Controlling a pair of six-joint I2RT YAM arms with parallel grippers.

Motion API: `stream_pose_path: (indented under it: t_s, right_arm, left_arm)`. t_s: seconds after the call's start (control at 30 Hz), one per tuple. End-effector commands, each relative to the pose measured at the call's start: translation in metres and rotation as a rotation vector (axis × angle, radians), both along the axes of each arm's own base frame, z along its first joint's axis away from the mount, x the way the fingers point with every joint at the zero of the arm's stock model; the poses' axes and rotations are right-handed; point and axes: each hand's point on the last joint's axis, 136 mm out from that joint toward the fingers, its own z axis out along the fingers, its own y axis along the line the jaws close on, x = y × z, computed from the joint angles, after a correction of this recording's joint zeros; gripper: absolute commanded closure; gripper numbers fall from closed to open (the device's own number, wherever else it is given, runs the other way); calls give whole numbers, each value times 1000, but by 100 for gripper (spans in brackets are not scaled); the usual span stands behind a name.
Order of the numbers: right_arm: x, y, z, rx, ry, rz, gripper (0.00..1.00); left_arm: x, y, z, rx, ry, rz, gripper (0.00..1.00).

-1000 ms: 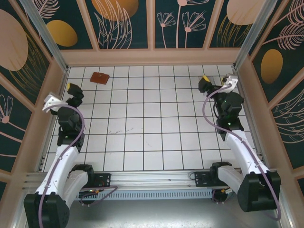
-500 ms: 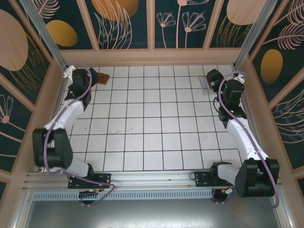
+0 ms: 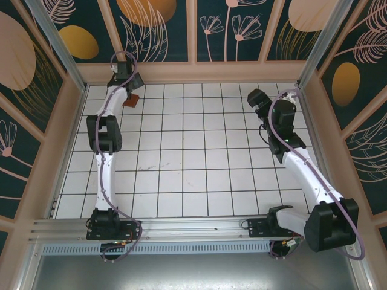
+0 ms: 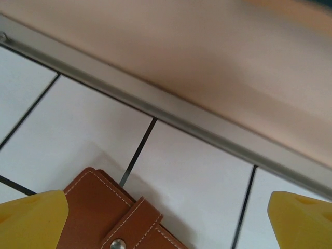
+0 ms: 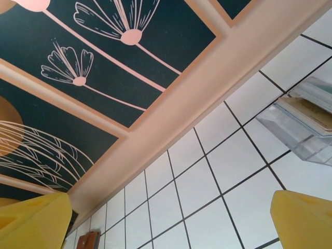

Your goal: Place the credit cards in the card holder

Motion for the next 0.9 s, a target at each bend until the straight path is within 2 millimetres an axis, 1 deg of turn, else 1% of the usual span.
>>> stream_pose_path:
  t_s: [0.0, 0.03, 0.1, 0.17, 0.23, 0.3, 0.33, 0.4, 0.47, 0.5, 0.57, 0.63, 0.77, 0.87]
  right_arm:
    - [0, -2, 11, -34, -13, -21, 1]
    - [0, 0, 11, -37, -13, -13, 1]
    - [0, 3, 10, -41, -6, -2, 1]
    - [-1, 5, 9, -36, 0, -3, 1]
    - [-2, 7, 6, -22, 4, 3, 1]
    - [-2, 12, 5, -17, 6, 22, 1]
    - [-3, 12, 3, -14, 14, 21, 1]
    - [-5, 12, 0, -10, 27, 19, 1]
    - [-6, 15, -3, -9, 31, 34, 1]
    - [-7, 17, -5, -14, 39, 45, 1]
    - [-9, 18, -9, -28, 63, 48, 1]
    - [-11, 16, -16, -51, 76, 41, 1]
    - [-13, 11, -27, -121, 111, 31, 1]
    - [-15, 8, -39, -152, 157, 21, 1]
  left_arm:
    - [-11, -2, -16, 34, 90, -61, 1]
    - [-9, -7, -19, 15, 75, -81, 1]
    - [-11, -22, -35, -62, 68, -136, 1]
    - [-16, -38, -47, -149, 87, -178, 1]
    - [-25, -50, -63, -235, 123, -191, 1]
    - [-36, -56, -79, -303, 162, -174, 1]
    - [-40, -59, -84, -328, 172, -174, 1]
    - [-51, -75, -93, -414, 180, -214, 1]
    - [-61, -89, -93, -470, 171, -247, 1]
    - [-67, -96, -90, -484, 163, -260, 1]
    - [-80, -111, -81, -495, 157, -291, 1]
    - [-96, -131, -69, -488, 158, -339, 1]
    - [-146, -173, -55, -481, 155, -435, 1]
    - [-187, -205, -52, -500, 165, -521, 1]
